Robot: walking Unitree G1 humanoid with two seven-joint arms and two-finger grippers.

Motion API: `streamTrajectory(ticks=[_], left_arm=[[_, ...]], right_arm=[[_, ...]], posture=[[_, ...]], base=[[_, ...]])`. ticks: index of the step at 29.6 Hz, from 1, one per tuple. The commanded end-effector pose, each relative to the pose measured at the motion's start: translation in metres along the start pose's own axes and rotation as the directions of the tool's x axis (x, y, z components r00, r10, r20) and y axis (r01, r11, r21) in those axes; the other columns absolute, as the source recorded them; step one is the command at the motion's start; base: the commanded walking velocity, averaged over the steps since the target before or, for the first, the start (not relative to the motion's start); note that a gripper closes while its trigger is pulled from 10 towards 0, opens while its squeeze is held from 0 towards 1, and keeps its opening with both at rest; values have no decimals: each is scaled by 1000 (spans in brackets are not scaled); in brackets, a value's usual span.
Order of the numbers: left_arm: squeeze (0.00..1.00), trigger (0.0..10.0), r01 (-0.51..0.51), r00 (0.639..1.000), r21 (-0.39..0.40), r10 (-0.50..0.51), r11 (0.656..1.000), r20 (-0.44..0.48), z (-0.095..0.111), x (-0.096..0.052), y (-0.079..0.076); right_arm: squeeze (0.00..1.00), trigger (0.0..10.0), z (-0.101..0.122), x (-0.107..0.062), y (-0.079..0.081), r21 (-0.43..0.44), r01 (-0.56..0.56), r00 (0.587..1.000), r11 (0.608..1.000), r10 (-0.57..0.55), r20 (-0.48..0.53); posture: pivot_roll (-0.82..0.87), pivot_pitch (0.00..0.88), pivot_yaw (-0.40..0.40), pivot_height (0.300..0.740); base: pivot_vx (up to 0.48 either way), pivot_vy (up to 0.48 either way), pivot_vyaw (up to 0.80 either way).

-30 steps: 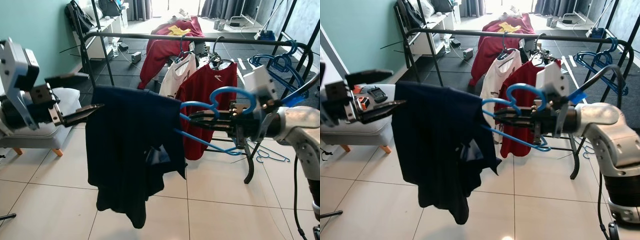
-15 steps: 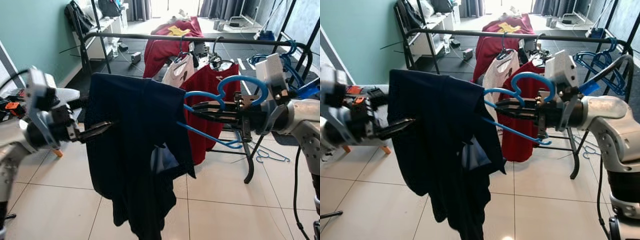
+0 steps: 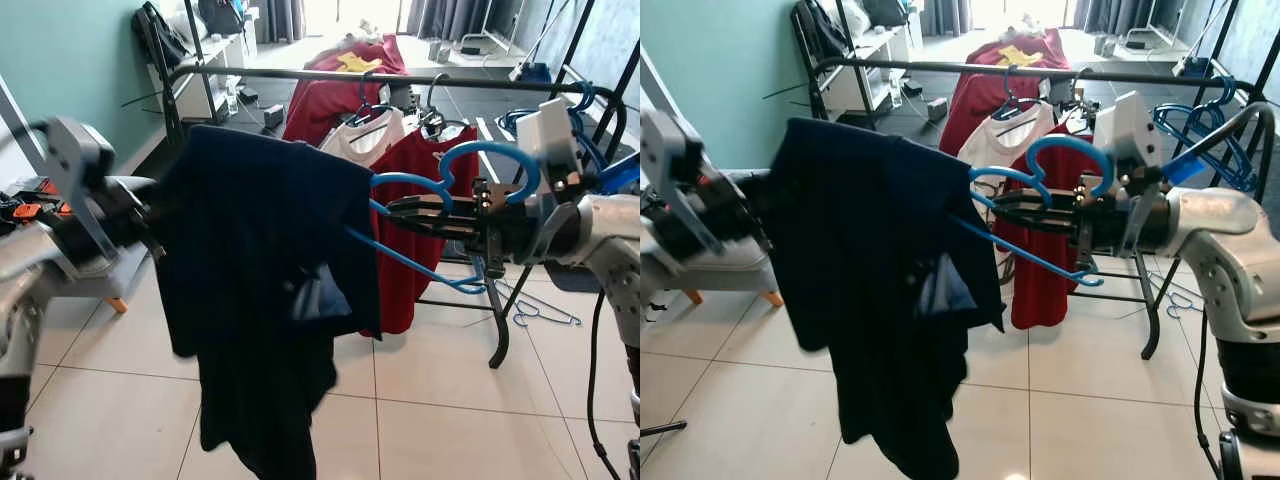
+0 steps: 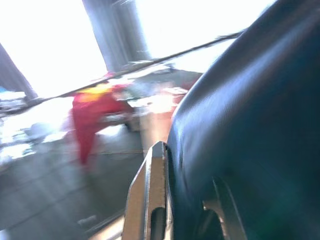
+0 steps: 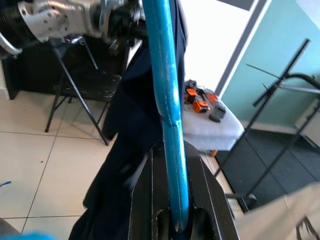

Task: Hang hanger

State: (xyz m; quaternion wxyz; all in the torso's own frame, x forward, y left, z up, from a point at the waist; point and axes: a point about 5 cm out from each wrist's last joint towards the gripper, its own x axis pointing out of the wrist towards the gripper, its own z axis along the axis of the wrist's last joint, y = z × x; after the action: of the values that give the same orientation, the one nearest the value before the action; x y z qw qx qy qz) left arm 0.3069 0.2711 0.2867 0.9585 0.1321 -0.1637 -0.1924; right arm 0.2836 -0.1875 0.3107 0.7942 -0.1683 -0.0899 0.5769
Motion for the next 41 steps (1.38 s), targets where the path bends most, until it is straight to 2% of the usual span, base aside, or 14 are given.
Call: streamTrajectory(ticks=[1, 9, 16, 17, 18, 19, 21, 23, 24, 25, 26, 31, 37, 41], left_arm=[[0, 0, -109, 993, 66, 111, 992, -27, 1, -8, 17], [0, 0, -327, 945, 106, 323, 939, 53, 22, -16, 45], [0, 0, -533, 846, 67, 533, 843, 23, 9, -37, 66], [0, 0, -565, 824, 54, 566, 823, -6, -3, -43, 64], [0, 0, -565, 824, 54, 566, 823, -6, -3, -43, 64], [0, 0, -588, 806, 54, 590, 807, -40, -16, -49, 60], [0, 0, -607, 791, 39, 608, 794, -72, -27, -55, 56], [0, 275, -661, 733, 34, 655, 749, -185, -65, -78, 46], [0, 275, -661, 733, 34, 655, 749, -185, -65, -78, 46], [0, 1765, -695, 691, 32, 679, 719, -249, -85, -94, 40], [0, 1490, -720, 655, 28, 693, 693, -299, -101, -108, 33], [0, 1451, -750, 609, 19, 702, 661, -370, -123, -127, 18], [0, 2431, -782, 582, -72, 684, 619, -439, -148, -143, -19], [0, 3373, -749, 642, -126, 665, 651, -383, -141, -127, -33]], right_arm=[[0, 0, 3, -7, -2, -12, 35, 999, 999, -35, 13], [0, 0, -37, -13, 4, 62, 61, 981, 996, -48, -188], [0, 0, -104, -21, 28, 172, 108, 886, 979, -16, -464], [0, 4941, -115, -21, 32, 200, 126, 885, 972, -19, -466], [0, 4941, -115, -21, 32, 200, 126, 885, 972, -19, -466], [0, 10000, -124, -20, 32, 227, 176, 890, 958, -56, -453], [0, 10000, -133, -19, 29, 241, 244, 890, 939, -118, -439], [0, 10000, -160, -26, 8, 256, 553, 796, 793, -411, -445], [0, 10000, -160, -26, 8, 256, 553, 796, 793, -411, -445], [0, 10000, -176, -32, 4, 296, 671, 724, 680, -515, -459], [0, 10000, -187, -35, 6, 329, 726, 680, 604, -561, -473], [0, 10000, -203, -37, 16, 349, 774, 630, 528, -589, -506], [0, 10000, -224, -22, 47, 494, 708, 706, 505, -479, -522], [0, 10000, -231, -7, 71, 648, 516, 852, 560, -255, -458]], posture=[[-81, 40, 47, 740], [-82, 41, 42, 740], [-80, 40, 47, 740], [-75, 40, 43, 740], [-75, 40, 43, 740], [-75, 40, 43, 740], [-75, 40, 43, 740], [-61, 34, 40, 740], [-61, 34, 40, 740], [-56, 38, 37, 740], [-43, 41, 29, 740], [-38, 50, 25, 740], [-23, 63, 8, 740], [-23, 64, -6, 740]], base=[[0, 0, 0], [0, 0, 0], [0, 0, 0], [0, 0, 0], [0, 0, 0], [0, 0, 0], [0, 0, 0], [0, 0, 0], [0, 0, 0], [0, 0, 0], [0, 0, 0], [0, 0, 0], [0, 0, 647], [0, 0, 773]])
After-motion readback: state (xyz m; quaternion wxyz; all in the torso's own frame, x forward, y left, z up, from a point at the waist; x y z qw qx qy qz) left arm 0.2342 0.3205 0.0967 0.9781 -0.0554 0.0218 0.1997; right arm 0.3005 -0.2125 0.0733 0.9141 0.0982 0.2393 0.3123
